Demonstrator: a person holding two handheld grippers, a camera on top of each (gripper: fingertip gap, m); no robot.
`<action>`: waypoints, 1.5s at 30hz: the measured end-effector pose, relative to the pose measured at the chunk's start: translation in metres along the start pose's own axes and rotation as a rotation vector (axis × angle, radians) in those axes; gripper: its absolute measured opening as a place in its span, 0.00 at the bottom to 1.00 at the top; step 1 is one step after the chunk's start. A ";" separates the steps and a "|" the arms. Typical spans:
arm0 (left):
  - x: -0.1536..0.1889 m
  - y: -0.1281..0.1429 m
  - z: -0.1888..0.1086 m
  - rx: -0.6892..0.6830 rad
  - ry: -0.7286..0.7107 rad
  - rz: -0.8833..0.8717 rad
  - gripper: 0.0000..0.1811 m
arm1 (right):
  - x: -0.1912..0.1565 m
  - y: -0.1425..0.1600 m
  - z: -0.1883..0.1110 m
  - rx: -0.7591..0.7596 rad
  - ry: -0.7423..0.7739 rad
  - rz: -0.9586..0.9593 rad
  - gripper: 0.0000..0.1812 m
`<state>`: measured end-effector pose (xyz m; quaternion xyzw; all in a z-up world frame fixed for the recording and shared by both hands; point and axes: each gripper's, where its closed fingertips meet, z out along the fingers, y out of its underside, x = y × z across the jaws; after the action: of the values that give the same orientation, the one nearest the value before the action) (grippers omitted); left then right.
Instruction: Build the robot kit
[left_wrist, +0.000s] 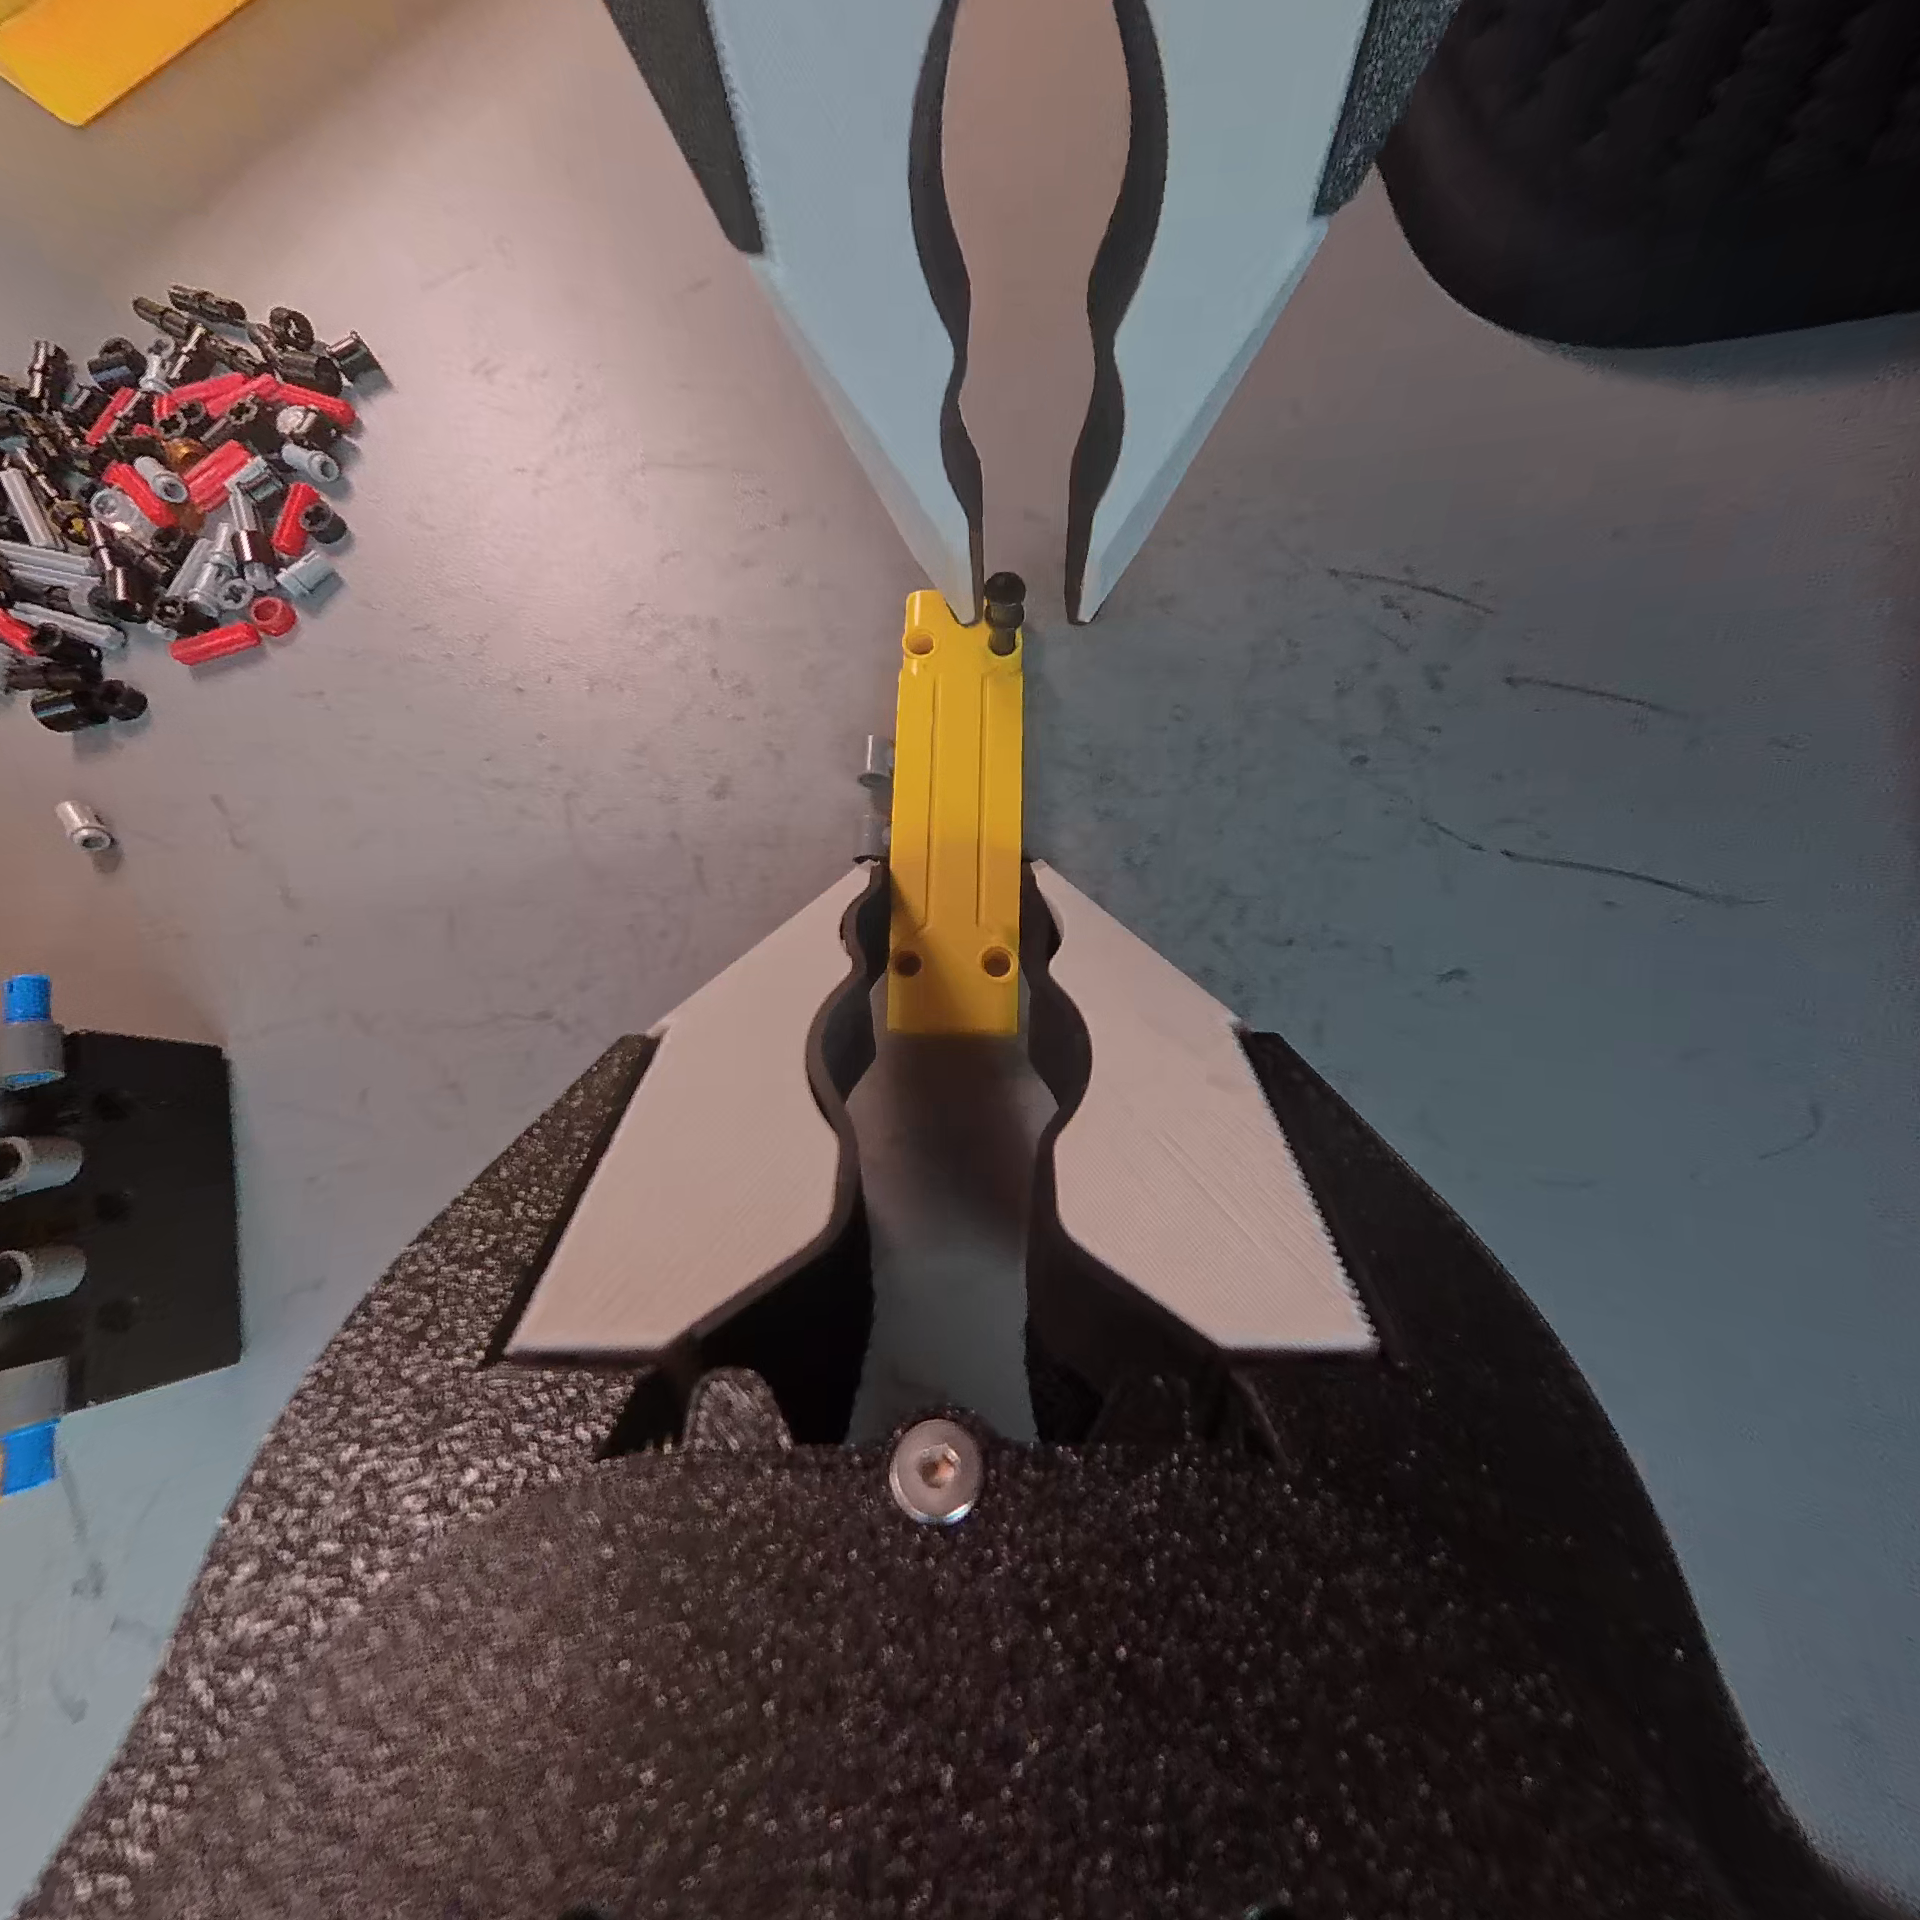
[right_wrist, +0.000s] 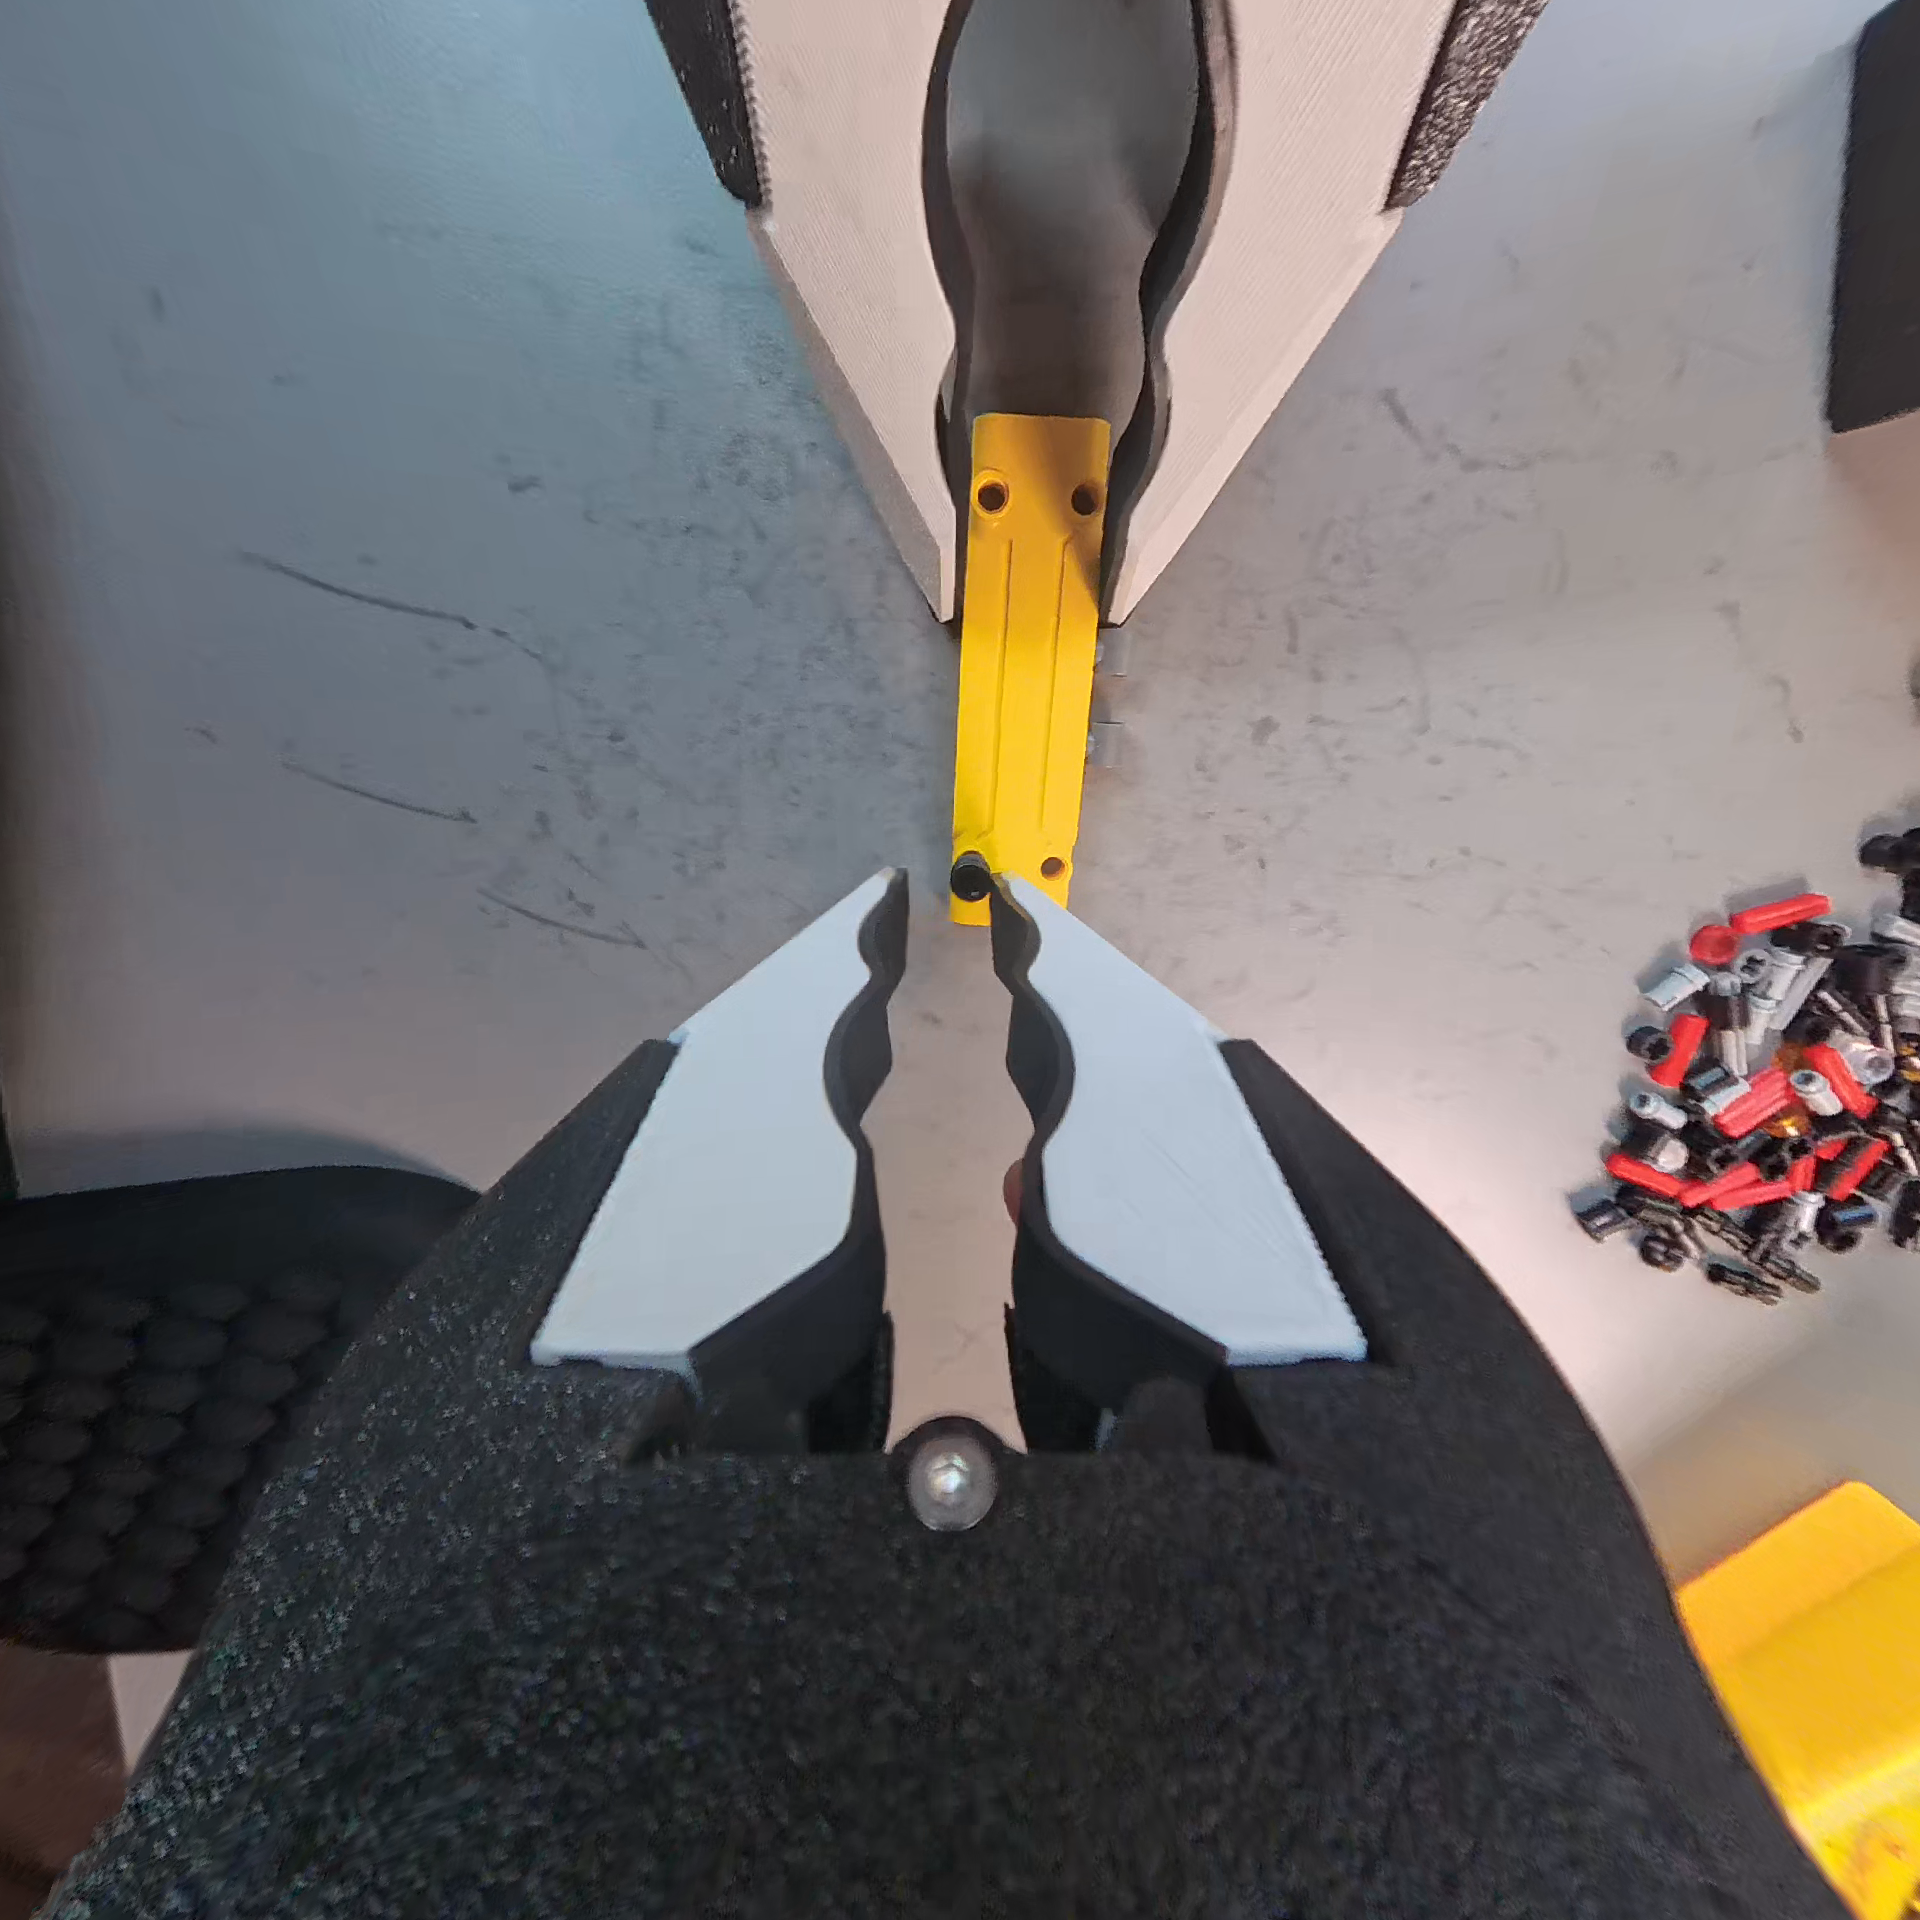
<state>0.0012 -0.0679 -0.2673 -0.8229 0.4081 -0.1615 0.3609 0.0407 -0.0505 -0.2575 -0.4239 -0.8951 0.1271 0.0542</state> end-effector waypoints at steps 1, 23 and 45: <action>0.000 0.000 0.000 0.000 0.000 0.001 0.13 | 0.001 -0.002 -0.003 0.024 0.000 0.022 0.08; 0.001 0.000 0.000 -0.002 -0.008 0.008 0.13 | 0.003 -0.003 0.000 -0.017 0.003 0.029 0.03; -0.006 -0.019 -0.007 0.106 -0.161 0.252 0.13 | 0.013 0.007 0.002 0.292 0.169 0.075 0.13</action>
<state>0.0039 -0.0595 -0.2485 -0.7552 0.4689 -0.0698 0.4527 0.0375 -0.0365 -0.2620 -0.4540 -0.8428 0.2218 0.1853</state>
